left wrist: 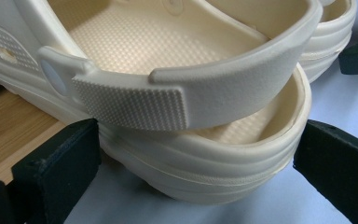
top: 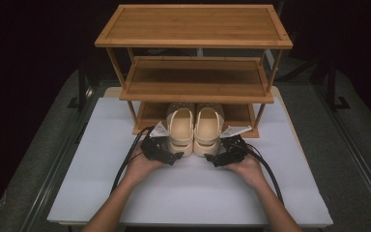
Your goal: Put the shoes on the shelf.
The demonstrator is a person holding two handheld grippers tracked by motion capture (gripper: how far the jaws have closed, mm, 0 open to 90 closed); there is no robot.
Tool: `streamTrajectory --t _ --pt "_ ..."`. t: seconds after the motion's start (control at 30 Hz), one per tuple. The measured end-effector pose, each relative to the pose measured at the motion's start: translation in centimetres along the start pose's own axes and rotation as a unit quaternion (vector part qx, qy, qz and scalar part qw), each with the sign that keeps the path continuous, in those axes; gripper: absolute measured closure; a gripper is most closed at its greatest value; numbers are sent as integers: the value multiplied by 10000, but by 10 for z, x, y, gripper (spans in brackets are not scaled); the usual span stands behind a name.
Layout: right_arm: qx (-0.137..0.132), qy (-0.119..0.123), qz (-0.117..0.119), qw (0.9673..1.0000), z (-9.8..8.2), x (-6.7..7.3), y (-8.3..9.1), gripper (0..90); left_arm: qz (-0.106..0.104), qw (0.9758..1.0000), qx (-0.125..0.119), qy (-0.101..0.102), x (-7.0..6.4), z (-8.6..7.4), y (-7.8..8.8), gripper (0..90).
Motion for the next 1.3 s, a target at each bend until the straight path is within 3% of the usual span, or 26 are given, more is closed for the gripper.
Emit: streamTrajectory --t 0.17,0.27,0.33,0.7,0.9,1.03,1.1,1.2,1.3 --pt "19 -68 16 10000 4 -2 -1 64 -78 9999 103 36 6 5 -2 7" --pt "33 -139 -6 9999 8 -6 -4 63 -93 9996 264 -68 12 6 -6 8" --pt "28 -236 -11 9997 12 -9 -6 61 -87 9997 244 -19 15 8 -9 8" --pt "-34 -299 -158 9994 30 -22 -20 61 -68 9998 185 70 43 16 -21 12" --pt "-108 -308 -240 9992 42 -28 -29 61 25 9997 90 231 56 21 -28 12" --pt "-83 -342 -307 9989 49 -33 -34 61 208 9995 99 203 64 24 -34 12" --pt "-49 -204 -454 9987 50 -39 -37 63 242 9996 86 155 66 25 -38 17" --pt "-78 -315 -471 9984 52 -44 -40 63 381 9991 -7 177 70 28 -44 23" --pt "-90 -217 -499 9985 56 -49 -41 63 420 9990 52 149 71 31 -50 24"
Point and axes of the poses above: each handheld gripper's, and its own axes: y roughly backward along the jaws, z roughly out of its top, x roughly to its left, the point moved 7 cm from there along -y, roughly forward along the jaws, and after that the axes turned 12 degrees about -y, right-handed, at the moved point
